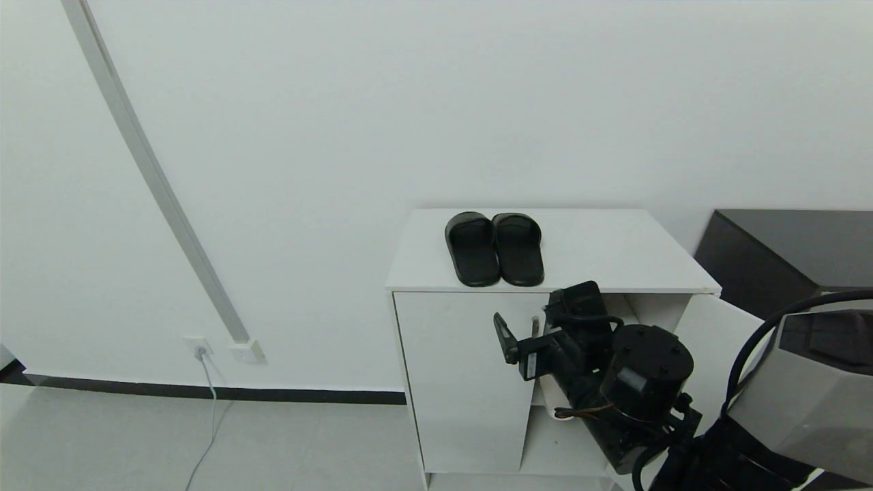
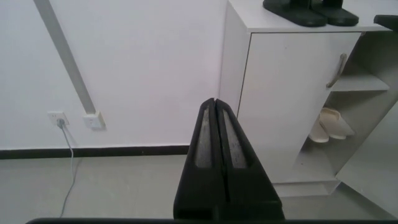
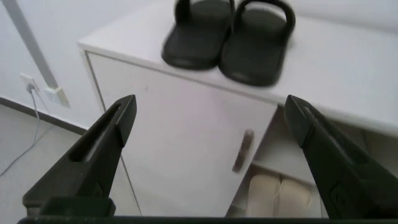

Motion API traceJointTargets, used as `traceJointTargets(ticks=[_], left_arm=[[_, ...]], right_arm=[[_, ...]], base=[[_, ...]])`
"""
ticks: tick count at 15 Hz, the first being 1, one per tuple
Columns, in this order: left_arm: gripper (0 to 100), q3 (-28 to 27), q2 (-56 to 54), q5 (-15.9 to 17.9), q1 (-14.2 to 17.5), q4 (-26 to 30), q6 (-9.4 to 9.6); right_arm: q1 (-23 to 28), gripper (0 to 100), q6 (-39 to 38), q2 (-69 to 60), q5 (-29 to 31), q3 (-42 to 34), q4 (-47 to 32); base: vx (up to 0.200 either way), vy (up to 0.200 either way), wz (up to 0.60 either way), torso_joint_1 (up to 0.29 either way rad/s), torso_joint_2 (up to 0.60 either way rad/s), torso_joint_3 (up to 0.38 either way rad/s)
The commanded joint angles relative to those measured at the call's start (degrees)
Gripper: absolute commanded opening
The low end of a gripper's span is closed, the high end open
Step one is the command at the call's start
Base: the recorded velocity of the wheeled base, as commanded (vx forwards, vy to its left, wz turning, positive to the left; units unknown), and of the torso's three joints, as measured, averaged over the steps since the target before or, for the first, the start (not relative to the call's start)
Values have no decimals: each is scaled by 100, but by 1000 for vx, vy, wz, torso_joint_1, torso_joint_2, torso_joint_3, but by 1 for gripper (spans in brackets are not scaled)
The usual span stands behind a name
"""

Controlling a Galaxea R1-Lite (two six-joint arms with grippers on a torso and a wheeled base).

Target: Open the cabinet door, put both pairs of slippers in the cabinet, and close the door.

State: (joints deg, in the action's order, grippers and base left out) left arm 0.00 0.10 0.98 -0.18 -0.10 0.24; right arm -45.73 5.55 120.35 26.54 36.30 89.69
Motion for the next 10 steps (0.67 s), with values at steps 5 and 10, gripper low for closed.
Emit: traceJointTargets(ticks=[5, 10], left_arm=[[0, 0, -1, 8, 1, 1, 20], [0, 0, -1, 8, 1, 1, 20]], right_arm=[[-50, 100, 175, -503, -26, 316, -865], [-173, 100, -1100, -1567, 71, 1775, -4451]], base=[[0, 0, 0, 17, -34, -22], [0, 0, 0, 0, 0, 0]])
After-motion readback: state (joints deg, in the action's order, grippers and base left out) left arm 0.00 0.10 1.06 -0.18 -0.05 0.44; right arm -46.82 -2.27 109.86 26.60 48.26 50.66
